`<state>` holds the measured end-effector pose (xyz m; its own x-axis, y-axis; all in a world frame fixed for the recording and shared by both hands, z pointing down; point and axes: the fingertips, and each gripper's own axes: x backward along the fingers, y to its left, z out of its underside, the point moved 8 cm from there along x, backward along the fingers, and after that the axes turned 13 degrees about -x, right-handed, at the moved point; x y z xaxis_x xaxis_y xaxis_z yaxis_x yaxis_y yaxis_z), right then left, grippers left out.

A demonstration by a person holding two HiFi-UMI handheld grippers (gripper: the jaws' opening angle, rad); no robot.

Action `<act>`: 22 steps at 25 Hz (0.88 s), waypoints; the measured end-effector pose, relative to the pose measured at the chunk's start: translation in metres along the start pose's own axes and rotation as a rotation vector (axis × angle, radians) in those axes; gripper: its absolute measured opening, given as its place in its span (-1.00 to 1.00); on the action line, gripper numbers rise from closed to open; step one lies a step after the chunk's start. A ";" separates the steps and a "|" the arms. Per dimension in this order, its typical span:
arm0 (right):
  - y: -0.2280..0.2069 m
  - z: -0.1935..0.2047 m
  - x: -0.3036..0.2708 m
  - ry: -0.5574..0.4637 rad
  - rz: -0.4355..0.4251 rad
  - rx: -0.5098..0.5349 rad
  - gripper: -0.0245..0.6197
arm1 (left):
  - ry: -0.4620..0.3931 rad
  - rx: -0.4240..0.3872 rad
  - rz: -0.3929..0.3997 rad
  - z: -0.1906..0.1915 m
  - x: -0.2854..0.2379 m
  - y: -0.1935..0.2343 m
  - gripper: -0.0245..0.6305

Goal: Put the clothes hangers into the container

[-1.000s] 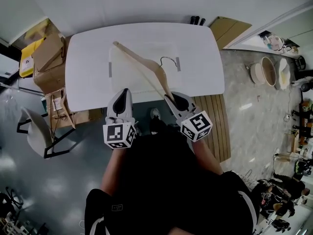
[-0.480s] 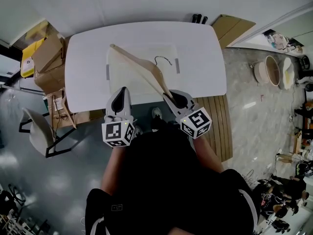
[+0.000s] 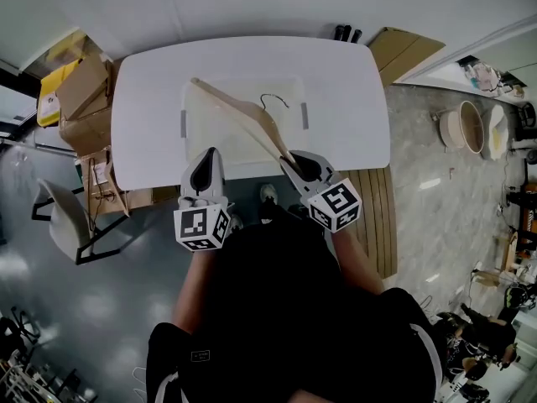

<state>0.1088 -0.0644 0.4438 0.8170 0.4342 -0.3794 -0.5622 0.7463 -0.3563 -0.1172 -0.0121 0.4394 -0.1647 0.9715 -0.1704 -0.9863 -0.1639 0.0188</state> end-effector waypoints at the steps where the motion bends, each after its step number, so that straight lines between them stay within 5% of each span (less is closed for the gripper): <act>1: -0.002 0.000 -0.001 0.005 -0.002 0.000 -0.74 | 0.002 0.001 -0.002 0.000 -0.001 0.000 -0.92; 22: -0.033 0.004 -0.030 0.164 -0.025 0.013 -0.74 | 0.044 0.006 -0.028 0.007 -0.018 -0.003 -0.92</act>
<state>0.1033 -0.1004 0.4707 0.7981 0.3283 -0.5053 -0.5395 0.7629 -0.3563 -0.1114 -0.0277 0.4489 -0.1368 0.9673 -0.2137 -0.9905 -0.1359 0.0189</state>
